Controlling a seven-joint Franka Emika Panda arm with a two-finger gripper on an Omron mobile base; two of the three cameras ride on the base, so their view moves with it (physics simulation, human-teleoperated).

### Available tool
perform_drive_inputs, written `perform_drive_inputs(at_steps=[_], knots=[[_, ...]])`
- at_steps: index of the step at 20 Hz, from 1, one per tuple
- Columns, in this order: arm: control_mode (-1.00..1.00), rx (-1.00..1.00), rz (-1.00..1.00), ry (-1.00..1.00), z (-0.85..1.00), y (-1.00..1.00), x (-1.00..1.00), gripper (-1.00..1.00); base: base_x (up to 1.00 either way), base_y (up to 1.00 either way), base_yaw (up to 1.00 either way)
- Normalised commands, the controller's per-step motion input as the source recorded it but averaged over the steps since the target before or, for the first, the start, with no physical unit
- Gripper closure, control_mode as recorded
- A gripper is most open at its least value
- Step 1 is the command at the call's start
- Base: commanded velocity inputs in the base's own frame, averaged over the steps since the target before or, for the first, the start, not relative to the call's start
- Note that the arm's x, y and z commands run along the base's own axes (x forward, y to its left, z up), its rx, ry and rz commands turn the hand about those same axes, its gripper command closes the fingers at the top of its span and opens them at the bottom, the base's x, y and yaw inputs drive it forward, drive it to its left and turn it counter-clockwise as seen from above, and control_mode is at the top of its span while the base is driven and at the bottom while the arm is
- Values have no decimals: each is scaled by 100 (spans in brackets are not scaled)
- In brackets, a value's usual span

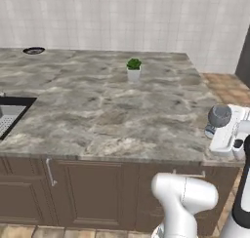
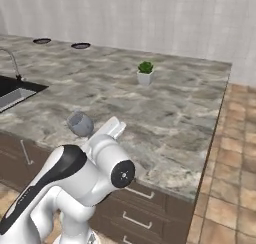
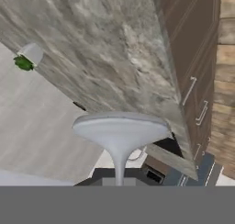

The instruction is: Retrieve the wine glasses from the counter and place one next to each plate.

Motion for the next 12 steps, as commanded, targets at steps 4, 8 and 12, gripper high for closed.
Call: perform_drive_inputs(at_steps=[4,8,12], knots=[[100,0,0,0,0,0,0,100,19,-63,62],[100,0,0,0,0,0,0,100,-4,-100,22],[100,0,0,0,0,0,0,100,-12,-100,4]])
